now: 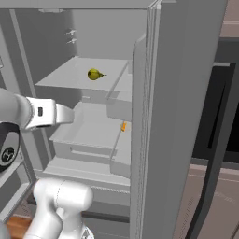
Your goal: Retrieve the pear and orange from the fridge and place them into the bowl on the dining table.
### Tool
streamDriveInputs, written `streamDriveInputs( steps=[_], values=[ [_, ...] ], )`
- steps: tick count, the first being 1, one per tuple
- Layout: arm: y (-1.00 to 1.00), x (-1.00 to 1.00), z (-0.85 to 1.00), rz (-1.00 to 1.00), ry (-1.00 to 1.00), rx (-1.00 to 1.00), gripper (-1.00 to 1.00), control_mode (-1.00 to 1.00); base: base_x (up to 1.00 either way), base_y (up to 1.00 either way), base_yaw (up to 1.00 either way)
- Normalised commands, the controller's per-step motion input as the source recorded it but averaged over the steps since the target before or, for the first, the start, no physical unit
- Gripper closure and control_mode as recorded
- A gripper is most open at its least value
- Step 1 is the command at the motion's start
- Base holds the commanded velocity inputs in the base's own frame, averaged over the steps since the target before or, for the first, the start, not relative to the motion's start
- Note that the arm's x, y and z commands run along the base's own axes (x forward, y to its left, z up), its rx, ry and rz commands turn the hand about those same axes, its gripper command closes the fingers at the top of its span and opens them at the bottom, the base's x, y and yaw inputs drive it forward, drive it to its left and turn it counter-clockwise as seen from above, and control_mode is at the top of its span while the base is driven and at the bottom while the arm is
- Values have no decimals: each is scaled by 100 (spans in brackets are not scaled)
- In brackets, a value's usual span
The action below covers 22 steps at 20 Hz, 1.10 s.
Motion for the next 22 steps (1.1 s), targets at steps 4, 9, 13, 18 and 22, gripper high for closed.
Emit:
streamDriveInputs(
  steps=[4, 9, 13, 18, 22],
  values=[
    [-11, 14, -53, -12, 6, 0, -100, -100, 0, 0, 0],
    [-6, 20, -49, -5, 0, 0, -100, -100, 0, 0, 0],
    [-8, 39, -44, 0, 0, 2, -100, -100, 0, 0, 0],
    [0, 57, -28, 0, 2, 3, -100, -100, 0, 0, 0],
    [-11, 62, -33, -4, 5, 6, -100, -100, 0, 0, 0]
  ],
)
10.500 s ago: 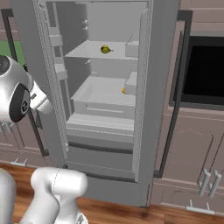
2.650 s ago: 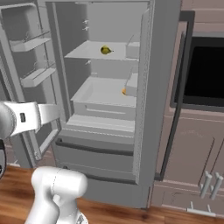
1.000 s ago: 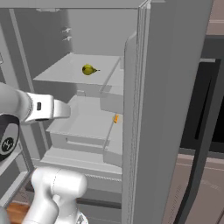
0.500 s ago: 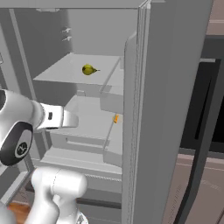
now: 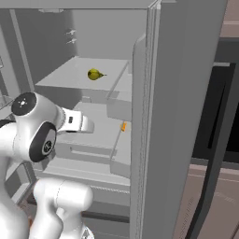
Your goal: Retrieve the pear and orange from the fridge and place them into the bowl on the dining table.
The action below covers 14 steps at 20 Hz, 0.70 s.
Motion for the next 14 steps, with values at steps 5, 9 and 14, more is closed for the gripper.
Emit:
streamDriveInputs(
  steps=[5, 9, 14],
  values=[
    [-30, 52, -54, -5, 0, 6, -100, -100, 0, 0, 0],
    [-23, 49, -53, -11, 0, 5, -100, -100, 0, 0, 0],
    [-4, 54, -26, -9, 0, 3, -100, -100, 0, 0, 0]
  ],
)
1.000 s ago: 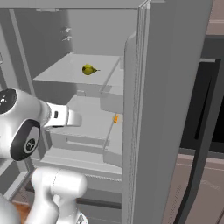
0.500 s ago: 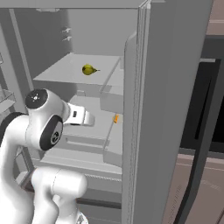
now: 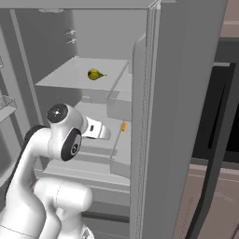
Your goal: Retrieve the pear and orange from the fridge and place them into the bowl on the dining table.
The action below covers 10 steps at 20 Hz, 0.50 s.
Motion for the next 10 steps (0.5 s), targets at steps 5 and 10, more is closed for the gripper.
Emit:
streamDriveInputs(
  steps=[5, 10],
  values=[
    [-3, 49, -2, -8, 2, 5, -100, -100, 0, 0, 0],
    [-15, 35, 0, -5, 5, 9, -100, -100, 0, 0, 0]
  ],
)
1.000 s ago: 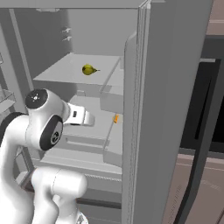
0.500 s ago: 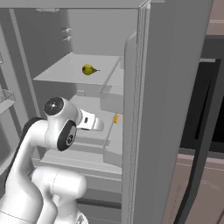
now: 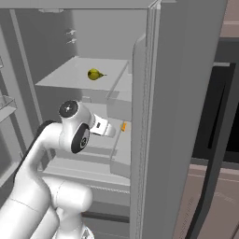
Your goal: Retrieve the pear and orange from the fridge and place them into the bowl on the dining table.
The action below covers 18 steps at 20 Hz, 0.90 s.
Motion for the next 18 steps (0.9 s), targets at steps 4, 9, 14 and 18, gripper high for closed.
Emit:
streamDriveInputs(
  steps=[4, 9, 14, 18],
  values=[
    [-23, 26, 0, -3, 6, 8, -100, -100, 0, 0, 0],
    [-6, 27, -12, -1, 1, 2, -100, -100, 0, 0, 0],
    [0, 26, -25, 0, 0, 0, -100, -100, 0, 0, 0],
    [0, 21, -32, 0, 0, 0, -100, -100, 0, 0, 0]
  ],
)
